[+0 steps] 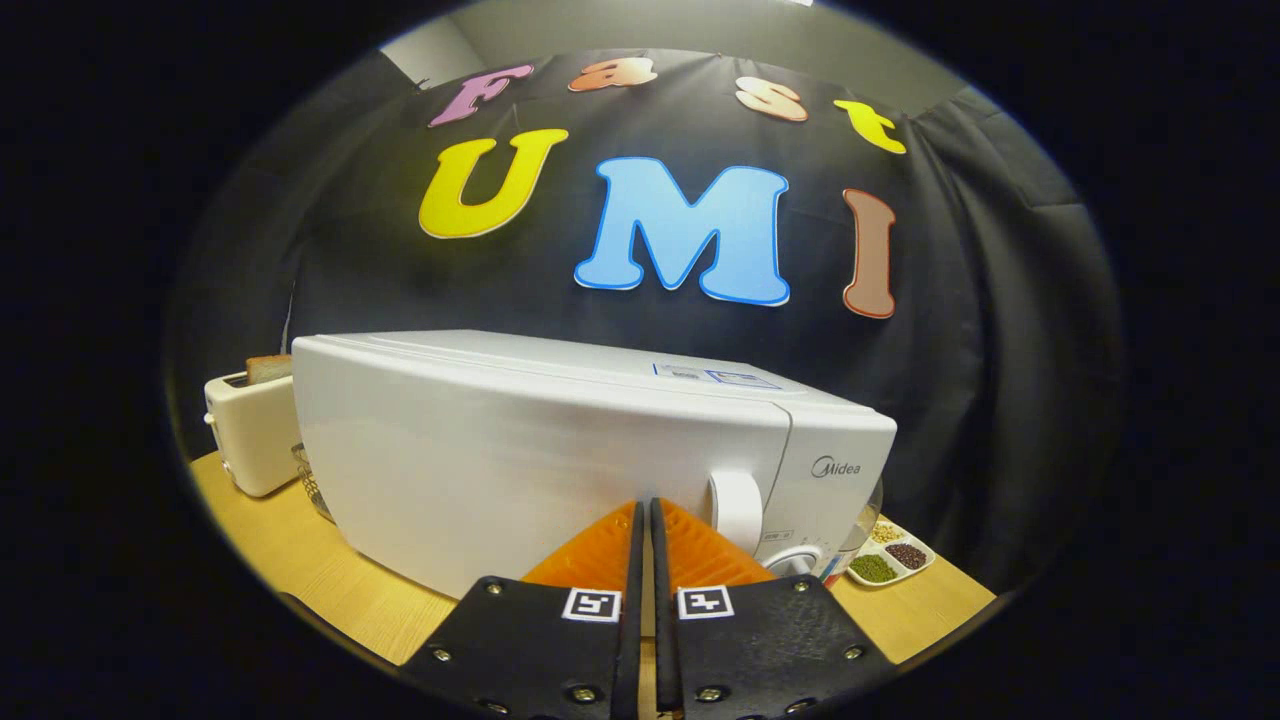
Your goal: Open the microwave, put the food inside, and close the microwave door.
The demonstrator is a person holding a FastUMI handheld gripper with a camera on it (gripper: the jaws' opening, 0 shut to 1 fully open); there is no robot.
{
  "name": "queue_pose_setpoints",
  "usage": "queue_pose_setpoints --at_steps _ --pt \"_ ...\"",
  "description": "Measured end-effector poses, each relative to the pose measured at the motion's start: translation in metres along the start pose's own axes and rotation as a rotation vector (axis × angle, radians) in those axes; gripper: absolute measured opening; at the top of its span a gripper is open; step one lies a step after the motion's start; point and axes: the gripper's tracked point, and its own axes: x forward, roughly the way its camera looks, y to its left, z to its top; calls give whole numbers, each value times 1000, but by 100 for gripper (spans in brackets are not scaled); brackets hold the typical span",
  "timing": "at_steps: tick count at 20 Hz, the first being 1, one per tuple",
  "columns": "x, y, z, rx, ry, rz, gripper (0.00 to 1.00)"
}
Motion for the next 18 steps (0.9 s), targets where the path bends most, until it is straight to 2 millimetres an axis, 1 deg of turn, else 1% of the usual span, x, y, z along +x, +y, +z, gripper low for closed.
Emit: queue_pose_setpoints --at_steps 1,2,3,5,7,9,10,13,15,16,18 --pt "-8 5 2 30 -1 43 7" --pt "-15 3 6 46 -8 63 6" --pt "-26 -3 9 56 -11 69 6" --pt "-46 -10 5 87 1 106 7" --pt "-70 -20 6 117 -9 145 7" --pt "-95 -34 6 126 -29 161 6" --pt "-105 -43 5 126 -37 164 6" --pt "-131 -84 -2 123 -68 145 7" --pt "-141 -115 -7 103 -97 114 7" --pt "-144 -132 -13 88 -105 92 7" --pt "-152 -159 -27 62 -114 51 7"
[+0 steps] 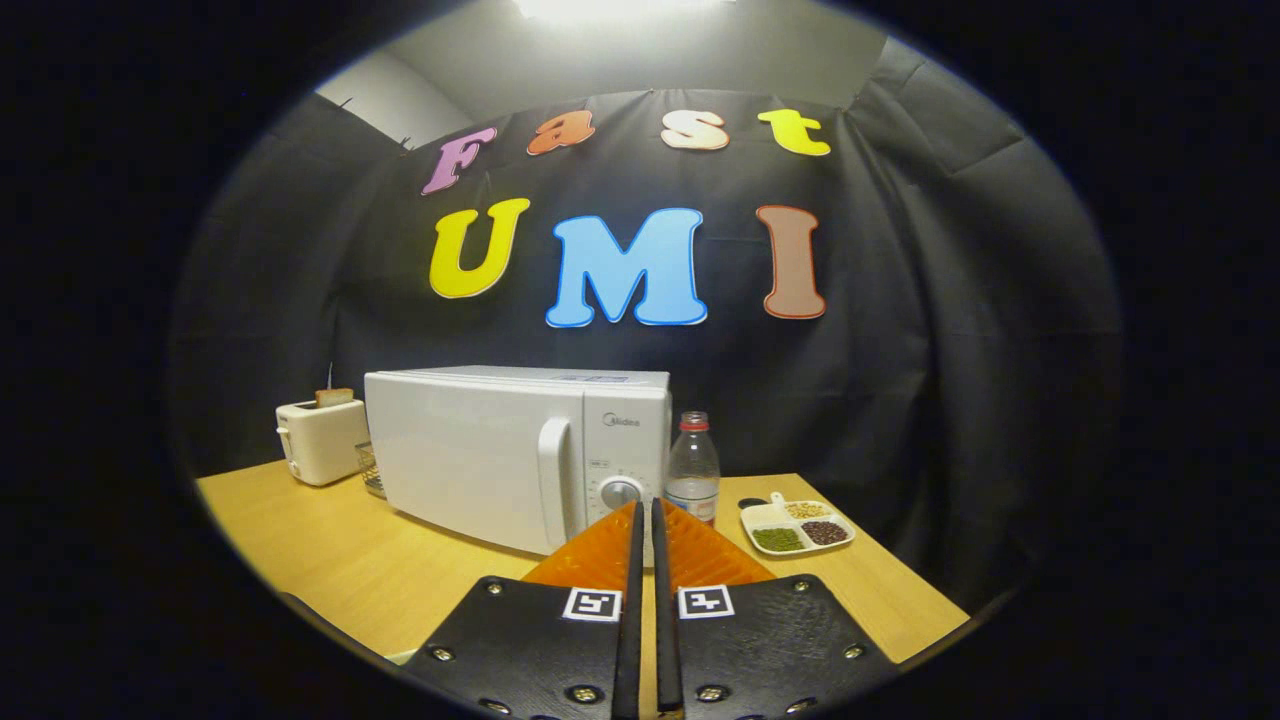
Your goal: Open the microwave, put the food inside, and close the microwave door.
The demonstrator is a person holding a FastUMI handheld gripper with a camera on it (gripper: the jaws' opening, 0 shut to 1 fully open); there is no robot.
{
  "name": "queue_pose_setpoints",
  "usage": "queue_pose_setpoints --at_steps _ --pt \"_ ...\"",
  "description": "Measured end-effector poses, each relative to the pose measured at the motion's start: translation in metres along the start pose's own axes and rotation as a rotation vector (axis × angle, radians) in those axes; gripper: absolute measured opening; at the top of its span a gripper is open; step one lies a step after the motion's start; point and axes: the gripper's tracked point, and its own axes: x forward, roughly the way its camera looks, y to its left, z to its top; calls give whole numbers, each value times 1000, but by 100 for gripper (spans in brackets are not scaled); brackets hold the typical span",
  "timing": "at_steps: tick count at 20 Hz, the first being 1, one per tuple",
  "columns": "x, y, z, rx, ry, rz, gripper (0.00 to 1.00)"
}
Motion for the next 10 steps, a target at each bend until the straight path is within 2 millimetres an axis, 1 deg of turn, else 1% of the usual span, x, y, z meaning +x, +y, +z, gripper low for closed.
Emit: queue_pose_setpoints --at_steps 1,4,6,7,10 --pt "-5 -13 -5 -9 1 -18 7" --pt "-14 -42 -19 -54 3 -74 6" --pt "-17 -52 -32 -79 12 -77 7" --pt "-16 -56 -40 -94 12 -68 7" --pt "-6 -78 -72 -84 65 -57 6"
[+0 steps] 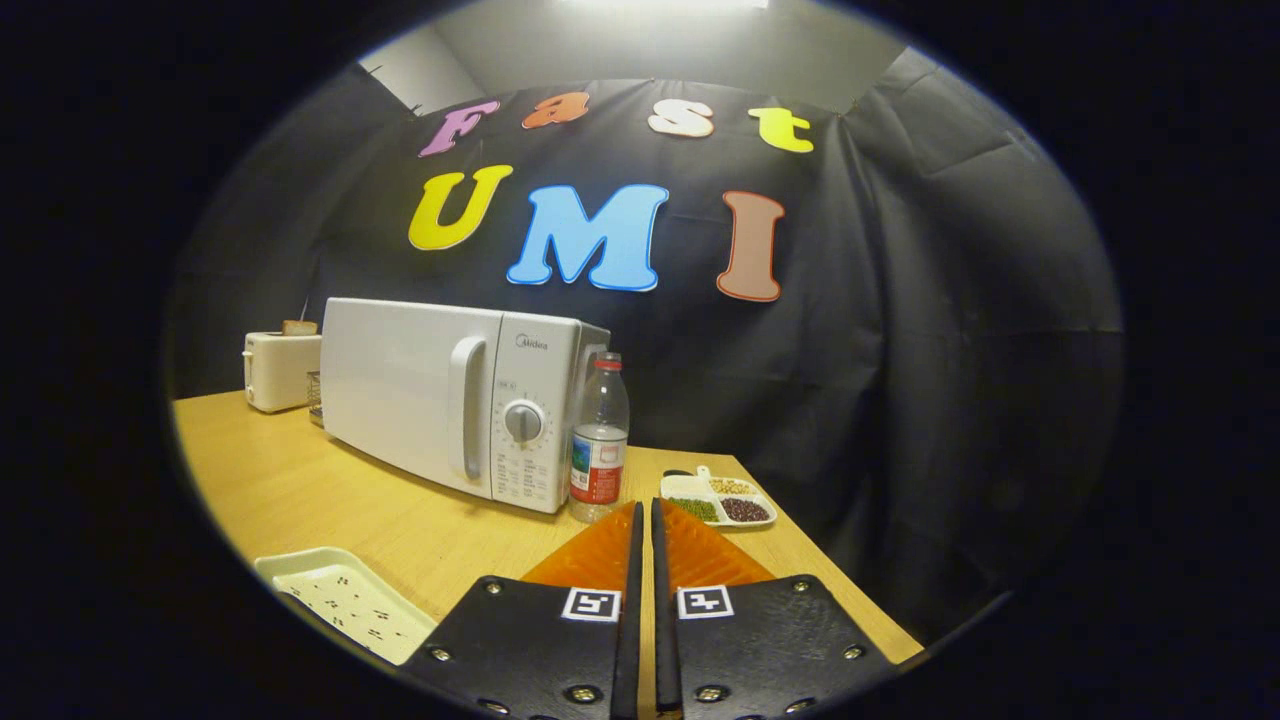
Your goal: Open the microwave, put the food inside, and close the microwave door.
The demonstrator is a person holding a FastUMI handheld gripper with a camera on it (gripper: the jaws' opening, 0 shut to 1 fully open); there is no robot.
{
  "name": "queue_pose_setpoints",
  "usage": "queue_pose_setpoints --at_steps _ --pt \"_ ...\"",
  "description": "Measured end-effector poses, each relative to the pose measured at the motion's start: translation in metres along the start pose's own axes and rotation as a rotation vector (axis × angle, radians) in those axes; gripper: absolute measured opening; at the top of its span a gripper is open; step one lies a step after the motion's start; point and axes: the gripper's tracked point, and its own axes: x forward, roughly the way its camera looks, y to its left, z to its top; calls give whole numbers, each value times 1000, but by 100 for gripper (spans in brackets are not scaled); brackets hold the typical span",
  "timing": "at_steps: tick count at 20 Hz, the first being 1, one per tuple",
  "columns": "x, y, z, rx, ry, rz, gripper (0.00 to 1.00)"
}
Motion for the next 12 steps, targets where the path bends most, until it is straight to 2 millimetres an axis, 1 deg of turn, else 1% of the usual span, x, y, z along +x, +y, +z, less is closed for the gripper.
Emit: queue_pose_setpoints --at_steps 1,4,5,6,7,10,12 --pt "4 -10 -10 10 19 -14 6" --pt "14 -28 -31 49 69 -35 7" --pt "14 -32 -32 72 61 -31 7" --pt "19 -36 -35 81 68 -44 6" --pt "22 -39 -31 84 69 -54 7" --pt "32 -38 -31 132 60 -38 6" --pt "42 -47 -33 137 63 -80 7"
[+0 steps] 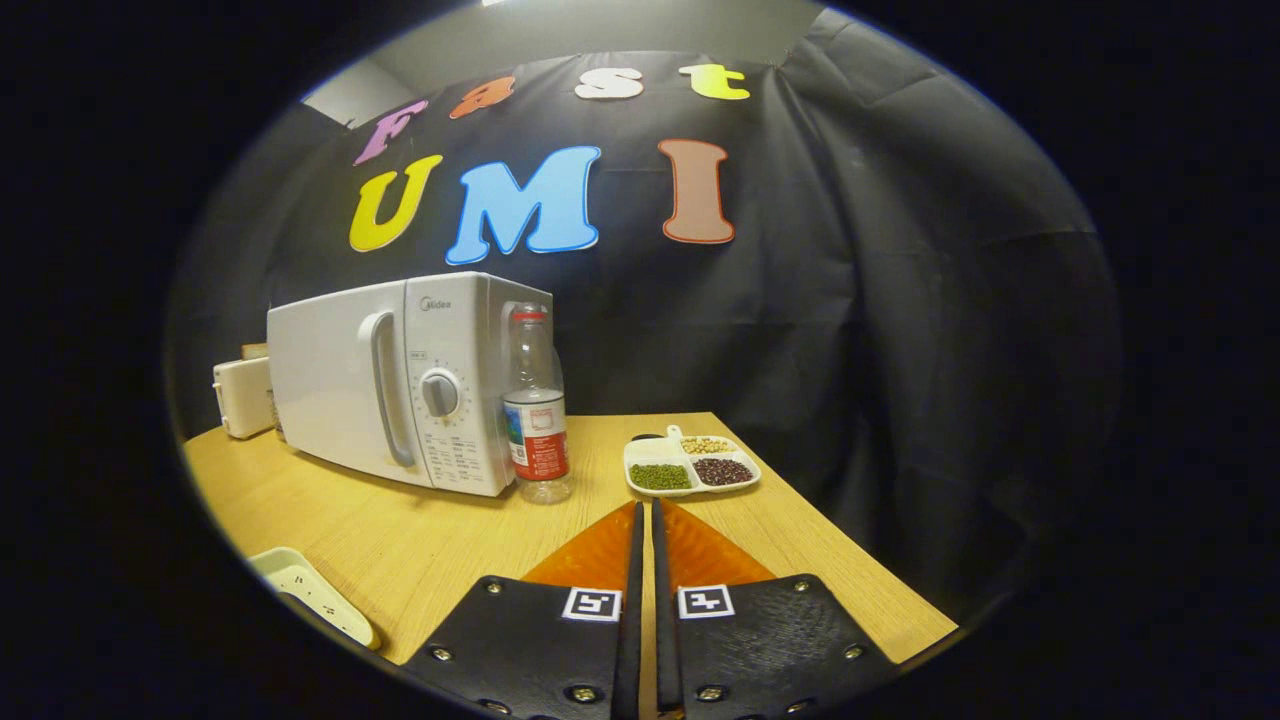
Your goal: Open the microwave, put the food inside, and close the microwave door.
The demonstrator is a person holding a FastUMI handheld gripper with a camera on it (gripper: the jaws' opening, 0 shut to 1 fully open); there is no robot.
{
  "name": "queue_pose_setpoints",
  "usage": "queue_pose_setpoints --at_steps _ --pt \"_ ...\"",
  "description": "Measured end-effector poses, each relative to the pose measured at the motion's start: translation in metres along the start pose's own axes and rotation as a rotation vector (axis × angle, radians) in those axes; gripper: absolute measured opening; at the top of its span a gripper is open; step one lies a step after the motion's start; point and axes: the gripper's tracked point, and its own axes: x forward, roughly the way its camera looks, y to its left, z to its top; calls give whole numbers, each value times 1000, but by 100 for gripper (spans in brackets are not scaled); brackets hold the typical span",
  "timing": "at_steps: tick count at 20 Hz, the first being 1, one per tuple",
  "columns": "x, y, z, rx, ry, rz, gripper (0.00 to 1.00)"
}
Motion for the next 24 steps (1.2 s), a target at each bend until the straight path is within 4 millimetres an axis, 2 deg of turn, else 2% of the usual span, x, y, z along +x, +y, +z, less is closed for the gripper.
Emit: queue_pose_setpoints --at_steps 3,4,5,7,8,10,12,14,16,18,20,22,24 --pt "6 1 2 -14 -13 -19 7" --pt "4 4 5 -16 -16 -13 7" --pt "-9 10 16 24 -19 -13 7" --pt "-42 46 60 135 -37 24 9" --pt "-62 62 84 139 -31 -17 11" --pt "-105 115 152 36 -105 1 11" --pt "-135 162 203 -2 -131 54 11" --pt "-152 205 241 28 -118 119 11" --pt "-161 223 284 -28 -169 93 9" --pt "-176 252 312 -41 -198 113 9" --pt "-186 276 325 -58 -205 146 9" --pt "-190 285 339 -70 -224 141 10" --pt "-194 295 345 -68 -242 152 17"
